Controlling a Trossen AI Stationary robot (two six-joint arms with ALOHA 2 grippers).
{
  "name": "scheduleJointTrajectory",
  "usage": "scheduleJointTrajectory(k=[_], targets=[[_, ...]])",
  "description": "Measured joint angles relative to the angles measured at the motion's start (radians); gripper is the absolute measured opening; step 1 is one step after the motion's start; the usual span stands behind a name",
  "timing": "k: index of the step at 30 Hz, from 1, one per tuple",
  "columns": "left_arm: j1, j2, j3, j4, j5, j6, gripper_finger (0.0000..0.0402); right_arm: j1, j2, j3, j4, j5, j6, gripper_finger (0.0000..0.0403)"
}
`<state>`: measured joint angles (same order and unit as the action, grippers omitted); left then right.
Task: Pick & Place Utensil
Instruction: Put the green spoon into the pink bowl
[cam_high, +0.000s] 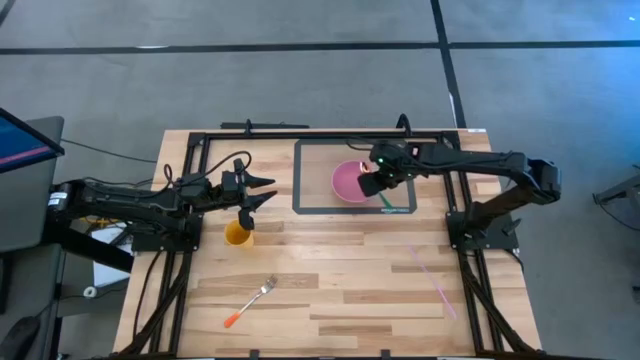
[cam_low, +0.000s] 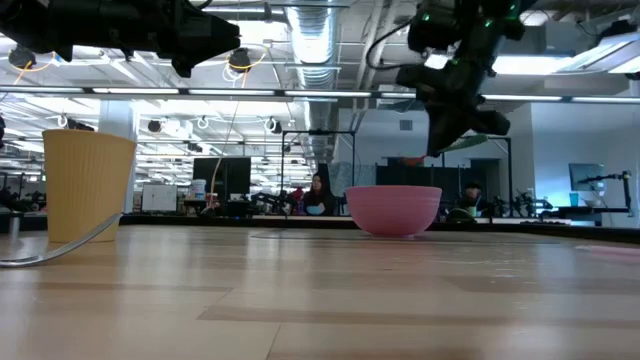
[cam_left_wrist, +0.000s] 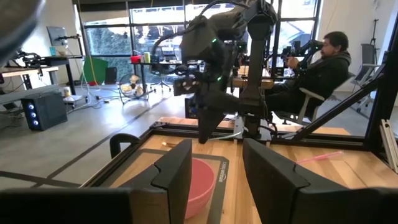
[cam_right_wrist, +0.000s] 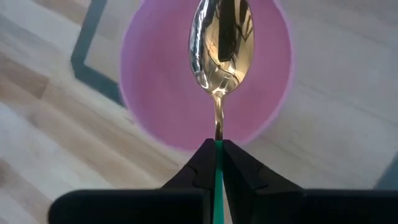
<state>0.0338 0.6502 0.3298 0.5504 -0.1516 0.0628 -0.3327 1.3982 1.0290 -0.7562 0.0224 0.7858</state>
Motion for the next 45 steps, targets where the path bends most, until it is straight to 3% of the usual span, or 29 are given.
scheduleJointTrajectory(k=[3,13,30,45], targets=[[0.0,0.003,0.0,0.003,0.0,0.0,0.0144,-0.019,0.036,-0.001,0.004,-0.02,0.005,0.0012],[0.0,0.02,0.0,0.002,0.0,0.0,0.0144,-0.086,0.197,0.053,0.061,-0.23,-0.044,0.0012],[0.0,0.02,0.0,0.005,0.0,0.0,0.0144,-0.12,0.475,0.303,-0.088,-0.276,-0.167,0.0012],[0.0,0.02,0.0,0.005,0.0,0.0,0.0144,-0.12,0.522,0.359,-0.131,-0.285,-0.221,0.0042]])
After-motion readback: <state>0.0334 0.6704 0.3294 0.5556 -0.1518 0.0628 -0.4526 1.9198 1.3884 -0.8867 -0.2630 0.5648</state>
